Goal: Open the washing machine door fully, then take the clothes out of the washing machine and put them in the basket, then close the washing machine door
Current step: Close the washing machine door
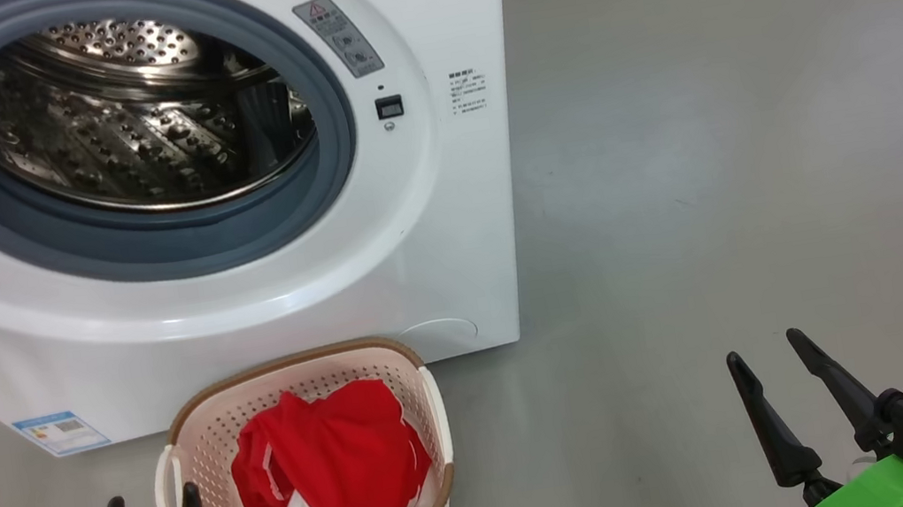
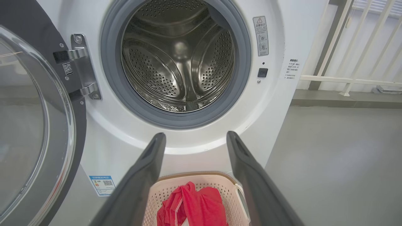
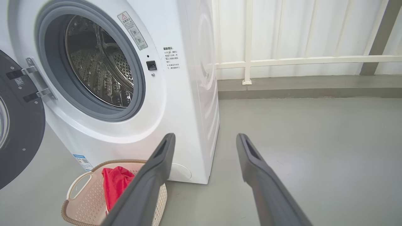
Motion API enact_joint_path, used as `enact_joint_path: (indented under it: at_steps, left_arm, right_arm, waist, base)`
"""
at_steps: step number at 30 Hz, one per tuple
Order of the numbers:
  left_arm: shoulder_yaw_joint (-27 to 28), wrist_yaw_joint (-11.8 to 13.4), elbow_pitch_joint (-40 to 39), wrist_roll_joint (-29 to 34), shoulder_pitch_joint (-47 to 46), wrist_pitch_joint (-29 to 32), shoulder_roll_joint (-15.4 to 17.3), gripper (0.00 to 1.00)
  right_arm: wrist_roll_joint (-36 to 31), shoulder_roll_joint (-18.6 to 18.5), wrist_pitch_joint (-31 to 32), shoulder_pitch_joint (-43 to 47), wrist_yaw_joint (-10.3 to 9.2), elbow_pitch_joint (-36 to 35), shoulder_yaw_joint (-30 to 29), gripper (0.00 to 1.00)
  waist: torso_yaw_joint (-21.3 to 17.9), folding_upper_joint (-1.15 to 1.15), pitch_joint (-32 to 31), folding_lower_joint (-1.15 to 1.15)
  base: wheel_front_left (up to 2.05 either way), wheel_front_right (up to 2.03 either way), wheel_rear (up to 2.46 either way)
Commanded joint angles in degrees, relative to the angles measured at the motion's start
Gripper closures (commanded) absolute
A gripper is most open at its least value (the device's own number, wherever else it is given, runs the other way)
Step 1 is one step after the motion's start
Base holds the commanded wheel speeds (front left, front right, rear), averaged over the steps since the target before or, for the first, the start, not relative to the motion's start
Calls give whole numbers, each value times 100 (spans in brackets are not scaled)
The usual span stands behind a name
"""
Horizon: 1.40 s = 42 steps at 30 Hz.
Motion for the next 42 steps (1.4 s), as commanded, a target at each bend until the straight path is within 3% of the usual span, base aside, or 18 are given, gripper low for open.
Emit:
enact_joint_path:
  at_steps: [1, 21, 28, 42]
  left_arm:
    - [175, -31, -146, 68, -67, -30, 56, 0]
    - [153, -31, -103, 34, -108, -30, 20, 0]
    - [184, -31, -6, -46, -172, -30, -1, 0]
    - [83, 116, 116, -279, -109, -30, -9, 0]
  right_arm:
    - [23, -83, -36, -40, 35, -149, 117, 0]
    - [7, -85, -36, -50, 35, -169, 116, 0]
    - [-10, -119, -36, -100, 35, -154, 171, 0]
    - [9, -235, -36, -260, 35, -68, 389, 0]
  waist:
    - [-1, 0, 1, 0]
    - [81, 0, 18, 0]
    - [413, 0, 46, 0]
    - [1483, 0, -40, 0]
  base:
    - [-53, 53, 0]
    - [-4, 4, 0]
    - [0, 0, 0]
    - [0, 0, 0]
